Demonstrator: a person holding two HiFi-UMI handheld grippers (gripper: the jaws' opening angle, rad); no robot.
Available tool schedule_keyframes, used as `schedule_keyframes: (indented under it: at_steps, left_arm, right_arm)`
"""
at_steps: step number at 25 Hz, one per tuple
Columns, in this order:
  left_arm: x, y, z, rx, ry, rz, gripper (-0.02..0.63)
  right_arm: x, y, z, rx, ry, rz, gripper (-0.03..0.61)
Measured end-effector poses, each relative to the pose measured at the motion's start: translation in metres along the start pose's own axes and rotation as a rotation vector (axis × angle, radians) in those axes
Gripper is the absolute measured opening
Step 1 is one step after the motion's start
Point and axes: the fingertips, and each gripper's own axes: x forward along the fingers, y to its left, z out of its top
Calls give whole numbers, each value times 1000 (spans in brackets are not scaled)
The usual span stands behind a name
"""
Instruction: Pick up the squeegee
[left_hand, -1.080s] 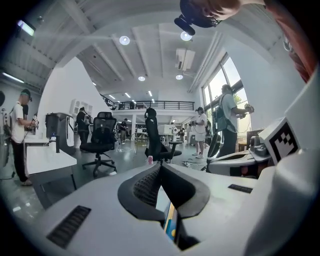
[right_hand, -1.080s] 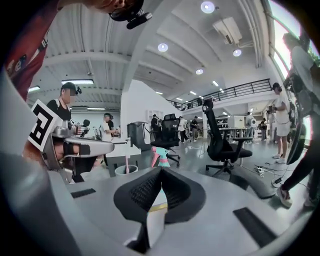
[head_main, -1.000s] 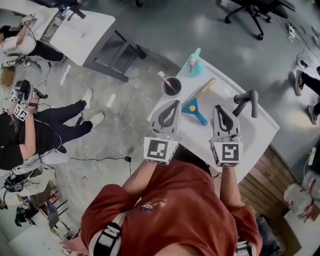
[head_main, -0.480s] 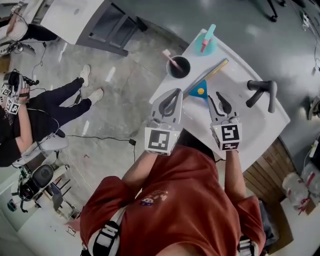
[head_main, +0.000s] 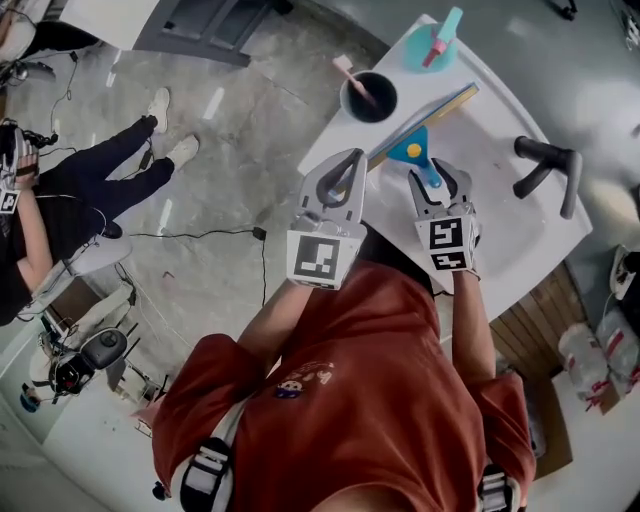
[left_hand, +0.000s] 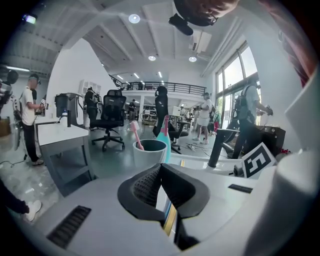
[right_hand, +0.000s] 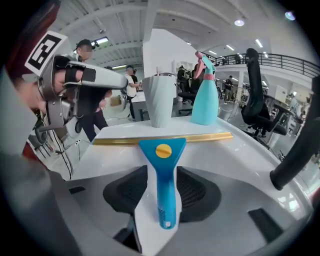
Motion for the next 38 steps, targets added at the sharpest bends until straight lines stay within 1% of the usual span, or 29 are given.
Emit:
schedule_keyframes:
  at_steps: [6,11,13,14,16,20,23,28,31,38]
  left_arm:
    - [2,11,-6,-23,10,11,17]
    - [3,16,-7,-19,13,0,18]
    - [5,18,-5,-17,12,-8,18]
    - [6,19,-4,-17,12,-12,18]
    - [8,20,-4,-15,15,-23,17]
    - [16,16,-7,4,29,-80,17]
    - [22,8,-1,12,32,-125,18]
    - [37,2,-13,31,50,-199,18]
    - [43,-1,-10,34,47,-234,18]
    - [44,-13,-1,68,38,-299,17]
  right_arm:
    - [15,2,-5,-5,45,-11,196]
    - [21,4,-7,-13,64,-14,195]
    - [21,1,-7,-19,72,-28,172]
    - [21,0,-6,-24,76,-38,139]
    - [21,-2,-6,-37,83,-50,133]
    - [22,-2,-5,-50,97,-59,129]
    - [20,-4,0,-48,107,-67,127]
    - [25,-3,-6,-39,129,-74,125]
    - [22,-2,-4,-38,145,-81,124]
    - [5,1,-14,25,165,-147,124]
